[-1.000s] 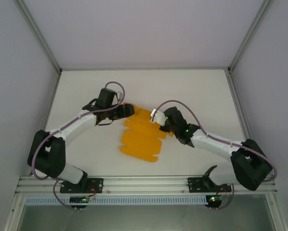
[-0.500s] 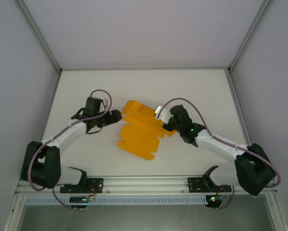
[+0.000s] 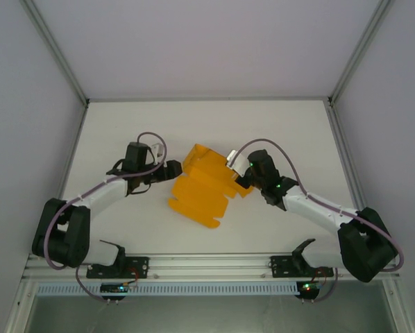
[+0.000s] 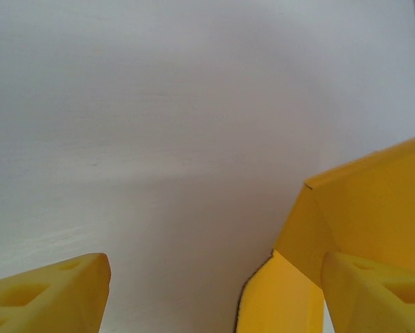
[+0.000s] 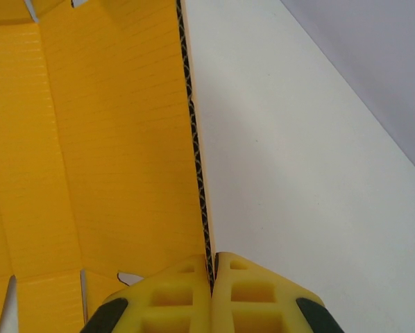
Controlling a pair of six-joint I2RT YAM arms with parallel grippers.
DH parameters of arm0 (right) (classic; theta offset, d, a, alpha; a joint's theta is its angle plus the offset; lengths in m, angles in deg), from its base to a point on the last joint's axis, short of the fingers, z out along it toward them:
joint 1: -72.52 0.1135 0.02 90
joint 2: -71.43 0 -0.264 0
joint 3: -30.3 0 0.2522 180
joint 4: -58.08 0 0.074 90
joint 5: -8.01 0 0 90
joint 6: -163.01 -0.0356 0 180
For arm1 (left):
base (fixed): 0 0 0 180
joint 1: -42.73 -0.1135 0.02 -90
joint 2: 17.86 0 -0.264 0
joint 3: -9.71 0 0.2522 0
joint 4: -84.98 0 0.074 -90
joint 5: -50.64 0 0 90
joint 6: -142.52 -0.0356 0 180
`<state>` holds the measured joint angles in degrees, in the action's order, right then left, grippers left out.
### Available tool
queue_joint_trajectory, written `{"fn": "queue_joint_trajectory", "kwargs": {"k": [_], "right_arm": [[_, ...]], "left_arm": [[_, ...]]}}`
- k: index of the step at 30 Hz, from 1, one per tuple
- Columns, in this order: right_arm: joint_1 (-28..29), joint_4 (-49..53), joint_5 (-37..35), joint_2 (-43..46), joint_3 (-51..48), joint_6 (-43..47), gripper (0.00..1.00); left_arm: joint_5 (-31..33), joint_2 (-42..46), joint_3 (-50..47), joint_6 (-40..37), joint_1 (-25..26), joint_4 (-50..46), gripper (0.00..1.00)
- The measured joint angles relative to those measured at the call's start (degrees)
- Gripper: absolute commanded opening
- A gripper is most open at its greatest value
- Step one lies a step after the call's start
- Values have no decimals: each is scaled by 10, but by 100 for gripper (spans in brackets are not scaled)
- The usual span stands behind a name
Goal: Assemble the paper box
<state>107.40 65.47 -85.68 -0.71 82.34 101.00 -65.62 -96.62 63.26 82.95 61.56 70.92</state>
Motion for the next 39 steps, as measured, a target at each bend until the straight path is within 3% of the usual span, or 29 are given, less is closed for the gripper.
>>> {"fn": "queue_joint_trajectory", "kwargs": {"k": [9, 17, 23, 30, 39], "right_arm": [[-17, -12, 55, 25, -7, -37, 0], [-19, -24, 91, 32, -7, -47, 0], [-21, -18, 92, 32, -7, -47, 0], [-28, -5, 90, 27, -6, -47, 0], [-28, -5, 91, 20, -6, -47, 0]], "left_arm": [[-56, 21, -45, -11, 21, 77, 81], [-51, 21, -40, -33, 52, 90, 82], [35, 55, -33, -46, 53, 44, 100], [122, 150, -50, -45, 40, 36, 100], [193, 70, -3, -47, 33, 16, 100]]}}
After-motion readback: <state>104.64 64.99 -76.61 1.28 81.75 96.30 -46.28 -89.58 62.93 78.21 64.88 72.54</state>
